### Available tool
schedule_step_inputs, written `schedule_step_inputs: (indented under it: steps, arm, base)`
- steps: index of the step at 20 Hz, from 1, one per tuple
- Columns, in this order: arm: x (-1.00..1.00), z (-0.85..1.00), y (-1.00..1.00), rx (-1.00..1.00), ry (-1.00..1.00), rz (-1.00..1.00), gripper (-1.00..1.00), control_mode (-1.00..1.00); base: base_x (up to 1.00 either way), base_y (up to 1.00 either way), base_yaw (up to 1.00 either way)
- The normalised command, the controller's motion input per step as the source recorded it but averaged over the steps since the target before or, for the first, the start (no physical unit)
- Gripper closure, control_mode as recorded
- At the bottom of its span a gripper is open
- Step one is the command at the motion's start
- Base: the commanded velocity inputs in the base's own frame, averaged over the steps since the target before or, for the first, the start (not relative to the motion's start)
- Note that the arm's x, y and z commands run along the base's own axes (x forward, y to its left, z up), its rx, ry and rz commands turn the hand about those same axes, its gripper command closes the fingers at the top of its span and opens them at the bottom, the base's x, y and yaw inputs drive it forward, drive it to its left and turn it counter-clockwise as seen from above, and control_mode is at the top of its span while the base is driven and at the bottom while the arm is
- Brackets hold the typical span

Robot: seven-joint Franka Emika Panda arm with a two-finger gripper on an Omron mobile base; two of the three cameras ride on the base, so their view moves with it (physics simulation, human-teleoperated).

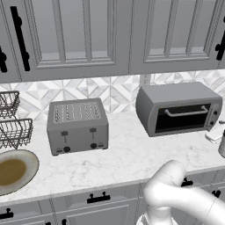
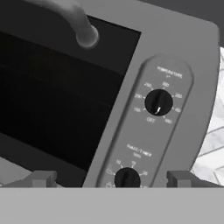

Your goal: Pick up the kebab skewer and baguette bread, and place them inside the toaster oven. Close the toaster oven door and start by setting the timer.

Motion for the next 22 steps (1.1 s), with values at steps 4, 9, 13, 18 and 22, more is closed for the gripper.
schedule_step_inputs:
  steps: [4,9,13,18,22]
  arm:
    - [0.19,-0.10,-0.15,0.00,0.00,-0.03,-1.00,-1.00]
    - [0.12,-0.07,-0.11,0.00,-0.02,-0.02,-1.00,-1.00]
    - [0.17,-0.02,-0.05,0.00,-0.04,-0.02,-1.00,-1.00]
    - [0.15,-0.07,-0.02,0.00,-0.02,-0.02,-1.00,-1.00]
    - [0.04,-0.09,-0.10,0.00,-0.01,-0.01,-1.00,-1.00]
  base:
    - [0.00,0.00,0.00]
    - [0.00,0.00,0.00]
    - [0.00,0.00,0.00]
    - [0.00,0.00,0.00]
    - [0.00,0.00,0.00]
